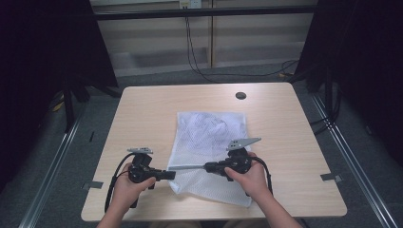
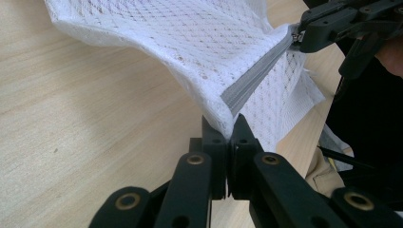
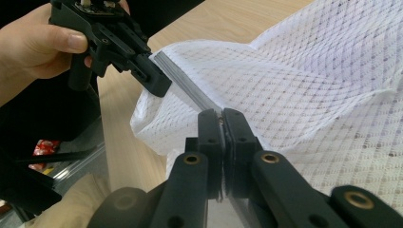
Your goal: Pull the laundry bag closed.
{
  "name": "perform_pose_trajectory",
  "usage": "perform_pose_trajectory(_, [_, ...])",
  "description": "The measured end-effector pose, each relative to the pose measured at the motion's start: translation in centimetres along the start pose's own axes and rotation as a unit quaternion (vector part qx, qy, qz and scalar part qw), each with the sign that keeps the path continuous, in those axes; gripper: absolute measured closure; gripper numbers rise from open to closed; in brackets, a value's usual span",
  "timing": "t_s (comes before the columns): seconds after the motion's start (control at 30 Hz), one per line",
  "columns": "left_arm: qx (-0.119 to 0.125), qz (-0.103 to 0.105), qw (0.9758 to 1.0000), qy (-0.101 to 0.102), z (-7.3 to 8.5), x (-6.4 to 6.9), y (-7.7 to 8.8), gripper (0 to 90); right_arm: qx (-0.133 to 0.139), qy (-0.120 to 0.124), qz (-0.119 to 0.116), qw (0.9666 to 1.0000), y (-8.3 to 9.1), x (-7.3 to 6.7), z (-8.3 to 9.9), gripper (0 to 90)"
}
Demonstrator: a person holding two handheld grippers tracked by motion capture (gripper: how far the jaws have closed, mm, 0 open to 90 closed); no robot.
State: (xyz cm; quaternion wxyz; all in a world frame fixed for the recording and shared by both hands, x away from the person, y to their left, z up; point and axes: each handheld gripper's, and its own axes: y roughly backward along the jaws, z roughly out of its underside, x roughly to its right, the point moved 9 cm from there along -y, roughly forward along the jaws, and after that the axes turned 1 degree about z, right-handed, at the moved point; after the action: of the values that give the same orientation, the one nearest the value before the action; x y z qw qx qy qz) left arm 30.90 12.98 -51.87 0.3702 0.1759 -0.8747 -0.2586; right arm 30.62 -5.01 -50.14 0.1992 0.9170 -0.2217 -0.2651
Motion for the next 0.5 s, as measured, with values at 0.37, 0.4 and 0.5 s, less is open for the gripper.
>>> perform_pose_trajectory(0.37, [-0.001, -0.001, 1.0000, -0.001, -0.02, -0.04, 0.08, 88.4, 0.002, 0.000, -0.001, 1.0000, 0.16, 0.05, 0.08, 87.3])
perform_pose_trajectory(0.4, [-0.001, -0.001, 1.0000, -0.001, -0.02, -0.04, 0.08, 88.3, 0.002, 0.000, -0.001, 1.0000, 0.16, 0.06, 0.10, 87.2])
perform_pose_trajectory(0.5, [-0.001, 0.000, 1.0000, -0.001, -0.02, -0.02, 0.06, 88.4, 0.002, 0.001, -0.001, 1.0000, 0.17, 0.07, 0.08, 87.2])
